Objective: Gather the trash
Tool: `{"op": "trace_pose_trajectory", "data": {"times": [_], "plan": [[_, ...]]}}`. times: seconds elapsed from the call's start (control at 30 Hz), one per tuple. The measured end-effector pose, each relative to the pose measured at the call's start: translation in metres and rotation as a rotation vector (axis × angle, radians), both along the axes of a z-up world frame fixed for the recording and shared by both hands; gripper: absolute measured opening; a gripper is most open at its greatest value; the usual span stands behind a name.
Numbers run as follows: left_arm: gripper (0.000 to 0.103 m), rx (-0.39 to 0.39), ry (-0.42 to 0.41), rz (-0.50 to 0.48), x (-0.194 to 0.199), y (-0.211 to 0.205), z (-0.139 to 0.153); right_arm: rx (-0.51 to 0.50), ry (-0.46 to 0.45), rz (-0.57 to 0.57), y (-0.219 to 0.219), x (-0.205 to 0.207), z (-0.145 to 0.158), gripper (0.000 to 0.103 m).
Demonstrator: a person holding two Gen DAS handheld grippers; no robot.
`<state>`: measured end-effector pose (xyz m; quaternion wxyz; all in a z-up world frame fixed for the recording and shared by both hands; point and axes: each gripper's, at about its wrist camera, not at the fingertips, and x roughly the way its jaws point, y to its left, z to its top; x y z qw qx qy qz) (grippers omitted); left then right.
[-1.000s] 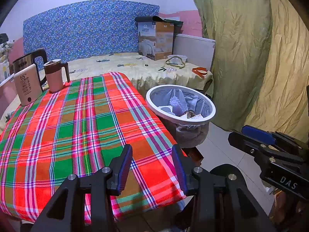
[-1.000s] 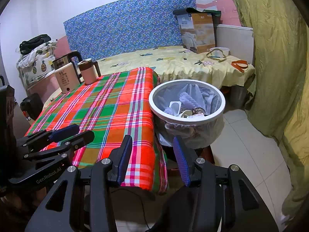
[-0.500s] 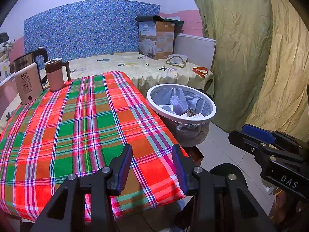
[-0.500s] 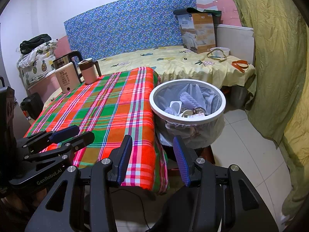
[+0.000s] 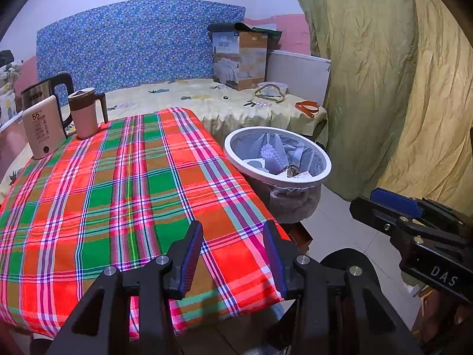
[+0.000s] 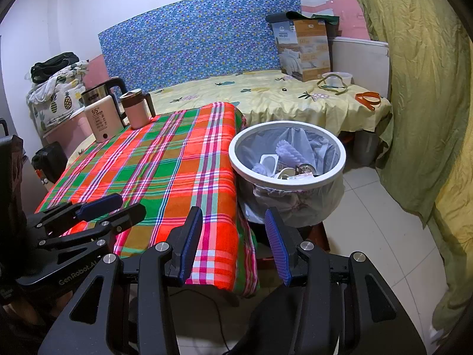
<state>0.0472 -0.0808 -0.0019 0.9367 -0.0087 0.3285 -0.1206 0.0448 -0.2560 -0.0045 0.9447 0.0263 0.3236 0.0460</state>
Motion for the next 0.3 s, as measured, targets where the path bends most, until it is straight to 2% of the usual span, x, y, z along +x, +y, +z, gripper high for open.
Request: {"op": "trace_pose_trajectory", "data": {"times": [0.3], "plan": [[0.042,0.000,-0.009,-0.007,0.0008,-0.0021,0.0021,0.001,-0.001,0.000,-0.0004,0.0001,0.0000,0.046]]}}
